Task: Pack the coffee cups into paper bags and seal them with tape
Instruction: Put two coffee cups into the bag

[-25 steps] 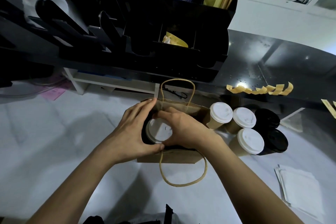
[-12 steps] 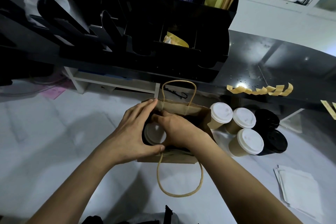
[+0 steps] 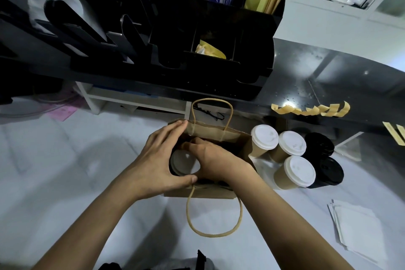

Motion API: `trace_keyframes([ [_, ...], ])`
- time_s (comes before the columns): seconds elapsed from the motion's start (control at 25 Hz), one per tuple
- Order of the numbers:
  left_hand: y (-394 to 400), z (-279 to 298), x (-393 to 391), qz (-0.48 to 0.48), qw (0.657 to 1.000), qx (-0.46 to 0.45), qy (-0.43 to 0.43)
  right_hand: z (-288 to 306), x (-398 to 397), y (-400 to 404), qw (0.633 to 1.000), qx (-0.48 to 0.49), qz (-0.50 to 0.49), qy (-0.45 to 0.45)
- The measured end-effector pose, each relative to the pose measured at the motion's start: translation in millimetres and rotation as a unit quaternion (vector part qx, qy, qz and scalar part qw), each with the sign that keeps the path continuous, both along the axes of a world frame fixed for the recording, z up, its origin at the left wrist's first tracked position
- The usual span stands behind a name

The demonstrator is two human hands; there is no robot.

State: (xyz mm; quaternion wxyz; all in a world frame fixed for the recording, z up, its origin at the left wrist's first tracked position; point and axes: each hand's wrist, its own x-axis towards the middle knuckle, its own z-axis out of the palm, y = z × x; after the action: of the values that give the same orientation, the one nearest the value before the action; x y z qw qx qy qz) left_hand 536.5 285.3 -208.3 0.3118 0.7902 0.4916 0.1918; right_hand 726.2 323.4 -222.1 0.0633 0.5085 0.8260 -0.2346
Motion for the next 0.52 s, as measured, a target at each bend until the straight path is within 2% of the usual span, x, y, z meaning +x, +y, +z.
trace_keyframes([
  [0.28,0.5,0.2,1.7,-0.001,1.000,-0.002,0.001,19.5,23.5,-15.5,0.996,0.037,-0.046,0.073],
  [0.52,1.1,-0.4,2.2,-0.003,1.000,0.001,0.005,48.3,62.0,-35.4,0.975,0.079,-0.142,0.154],
])
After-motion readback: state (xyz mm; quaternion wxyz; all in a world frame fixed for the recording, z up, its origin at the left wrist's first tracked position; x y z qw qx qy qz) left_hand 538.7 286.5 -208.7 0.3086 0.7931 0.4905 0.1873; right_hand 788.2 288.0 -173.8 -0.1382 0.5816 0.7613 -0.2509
